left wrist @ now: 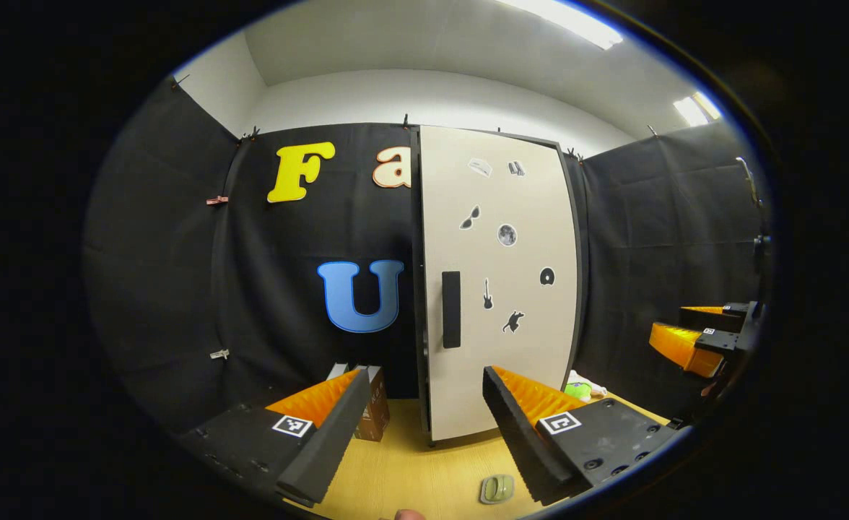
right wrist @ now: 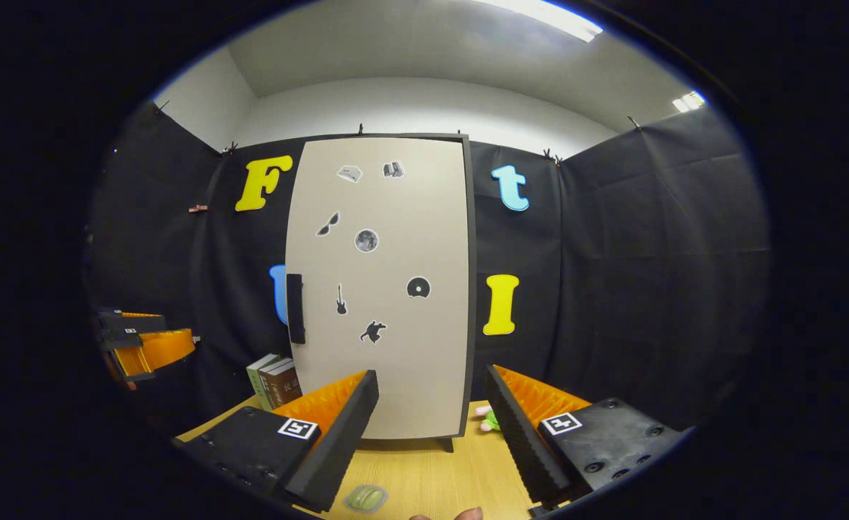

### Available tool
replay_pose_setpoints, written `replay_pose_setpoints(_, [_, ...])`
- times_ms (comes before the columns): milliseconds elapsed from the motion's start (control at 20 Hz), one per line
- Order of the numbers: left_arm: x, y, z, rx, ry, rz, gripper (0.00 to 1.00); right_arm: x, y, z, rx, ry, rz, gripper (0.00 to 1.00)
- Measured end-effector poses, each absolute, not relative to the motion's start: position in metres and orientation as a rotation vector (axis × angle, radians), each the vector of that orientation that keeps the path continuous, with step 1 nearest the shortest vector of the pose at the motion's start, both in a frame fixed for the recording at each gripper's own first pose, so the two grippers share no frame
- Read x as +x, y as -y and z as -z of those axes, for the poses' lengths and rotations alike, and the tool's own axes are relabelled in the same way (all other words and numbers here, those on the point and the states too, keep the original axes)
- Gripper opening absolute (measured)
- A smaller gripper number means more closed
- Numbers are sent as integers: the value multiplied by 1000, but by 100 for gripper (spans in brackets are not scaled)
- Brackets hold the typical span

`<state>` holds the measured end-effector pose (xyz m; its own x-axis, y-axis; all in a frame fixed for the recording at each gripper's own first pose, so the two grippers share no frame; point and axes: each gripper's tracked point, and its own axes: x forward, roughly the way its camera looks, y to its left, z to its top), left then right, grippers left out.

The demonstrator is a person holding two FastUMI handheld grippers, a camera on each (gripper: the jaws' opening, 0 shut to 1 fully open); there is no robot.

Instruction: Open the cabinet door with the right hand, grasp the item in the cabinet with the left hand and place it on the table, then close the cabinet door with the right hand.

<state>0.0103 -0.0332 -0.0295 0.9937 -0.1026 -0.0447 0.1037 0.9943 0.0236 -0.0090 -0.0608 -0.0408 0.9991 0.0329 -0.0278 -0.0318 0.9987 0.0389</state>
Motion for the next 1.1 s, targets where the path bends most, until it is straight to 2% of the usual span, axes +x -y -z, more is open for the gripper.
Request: replay_pose_setpoints(1100, [14,39,28,29,-46,112,98,-10,66,40,40,-34,-38,96])
